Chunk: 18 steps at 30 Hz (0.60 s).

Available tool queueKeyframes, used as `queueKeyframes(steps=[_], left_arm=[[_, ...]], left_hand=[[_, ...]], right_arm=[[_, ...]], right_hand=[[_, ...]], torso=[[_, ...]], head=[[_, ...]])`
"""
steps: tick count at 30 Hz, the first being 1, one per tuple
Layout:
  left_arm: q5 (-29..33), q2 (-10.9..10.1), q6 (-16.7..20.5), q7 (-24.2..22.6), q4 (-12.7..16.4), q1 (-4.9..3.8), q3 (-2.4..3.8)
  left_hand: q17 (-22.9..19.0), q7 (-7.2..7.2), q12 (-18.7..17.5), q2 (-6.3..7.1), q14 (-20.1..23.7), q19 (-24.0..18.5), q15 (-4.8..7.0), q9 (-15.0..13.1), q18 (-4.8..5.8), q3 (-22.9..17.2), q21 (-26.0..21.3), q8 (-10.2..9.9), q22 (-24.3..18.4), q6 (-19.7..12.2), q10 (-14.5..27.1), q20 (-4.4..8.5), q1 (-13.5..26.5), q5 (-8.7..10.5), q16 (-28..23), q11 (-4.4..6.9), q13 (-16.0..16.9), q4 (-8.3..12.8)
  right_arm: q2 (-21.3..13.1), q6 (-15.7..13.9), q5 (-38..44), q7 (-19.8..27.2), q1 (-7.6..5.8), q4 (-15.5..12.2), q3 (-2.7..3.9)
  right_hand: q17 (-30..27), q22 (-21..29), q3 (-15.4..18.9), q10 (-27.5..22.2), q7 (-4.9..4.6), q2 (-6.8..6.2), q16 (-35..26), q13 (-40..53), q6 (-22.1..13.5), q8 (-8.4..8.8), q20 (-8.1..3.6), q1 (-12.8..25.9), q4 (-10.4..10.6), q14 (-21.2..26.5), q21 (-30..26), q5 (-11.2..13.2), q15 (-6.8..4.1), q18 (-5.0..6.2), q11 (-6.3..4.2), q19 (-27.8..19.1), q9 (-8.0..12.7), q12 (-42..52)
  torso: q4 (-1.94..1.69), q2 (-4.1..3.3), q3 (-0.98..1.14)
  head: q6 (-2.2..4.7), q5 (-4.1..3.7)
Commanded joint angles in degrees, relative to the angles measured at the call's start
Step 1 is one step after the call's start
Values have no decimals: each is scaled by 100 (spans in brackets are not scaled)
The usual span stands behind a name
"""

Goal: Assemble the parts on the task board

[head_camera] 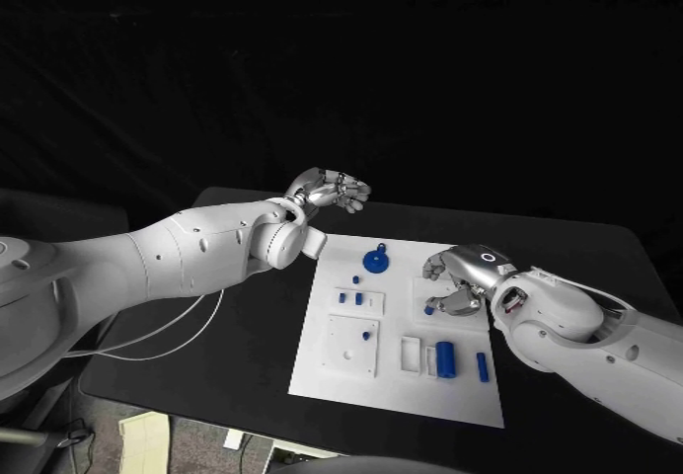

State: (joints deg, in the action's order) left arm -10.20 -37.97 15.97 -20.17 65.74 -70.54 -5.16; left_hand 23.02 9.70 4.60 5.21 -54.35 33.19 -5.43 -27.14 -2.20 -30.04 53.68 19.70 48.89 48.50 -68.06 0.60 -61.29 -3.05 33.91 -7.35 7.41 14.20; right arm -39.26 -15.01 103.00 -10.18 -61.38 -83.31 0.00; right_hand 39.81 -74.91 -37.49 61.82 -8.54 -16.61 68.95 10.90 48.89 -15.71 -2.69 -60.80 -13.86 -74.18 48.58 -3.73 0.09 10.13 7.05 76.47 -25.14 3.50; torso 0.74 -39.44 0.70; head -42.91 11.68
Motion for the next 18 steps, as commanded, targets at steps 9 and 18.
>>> queueKeyframes(steps=[9,18], left_arm=[[29,13,-60,-53,0,-6,5],[29,19,-65,-51,-1,-6,5]], left_hand=[[13,-3,-36,-32,-46,-14,11,11,-114,-3,-29,37,-8,-54,0,-24,36,-4,-44,3,-6,32],[17,-3,-36,-33,-48,-13,10,13,-114,-2,-29,38,-8,-55,1,-24,38,-4,-49,3,-7,31]], right_arm=[[194,486,10,21,3,344,-76],[229,585,79,-9,9,415,-146]], right_hand=[[-38,-73,86,-94,73,14,65,-124,-77,10,-47,-21,33,8,-52,51,73,487,33,23,9,70],[-95,-78,-74,241,-29,93,85,-143,54,-97,-26,-191,111,6,-54,79,-34,487,-78,30,-18,262]], torso=[[-19,-9,-10],[-15,-6,-14]], head=[[1,-55],[-11,-57]])
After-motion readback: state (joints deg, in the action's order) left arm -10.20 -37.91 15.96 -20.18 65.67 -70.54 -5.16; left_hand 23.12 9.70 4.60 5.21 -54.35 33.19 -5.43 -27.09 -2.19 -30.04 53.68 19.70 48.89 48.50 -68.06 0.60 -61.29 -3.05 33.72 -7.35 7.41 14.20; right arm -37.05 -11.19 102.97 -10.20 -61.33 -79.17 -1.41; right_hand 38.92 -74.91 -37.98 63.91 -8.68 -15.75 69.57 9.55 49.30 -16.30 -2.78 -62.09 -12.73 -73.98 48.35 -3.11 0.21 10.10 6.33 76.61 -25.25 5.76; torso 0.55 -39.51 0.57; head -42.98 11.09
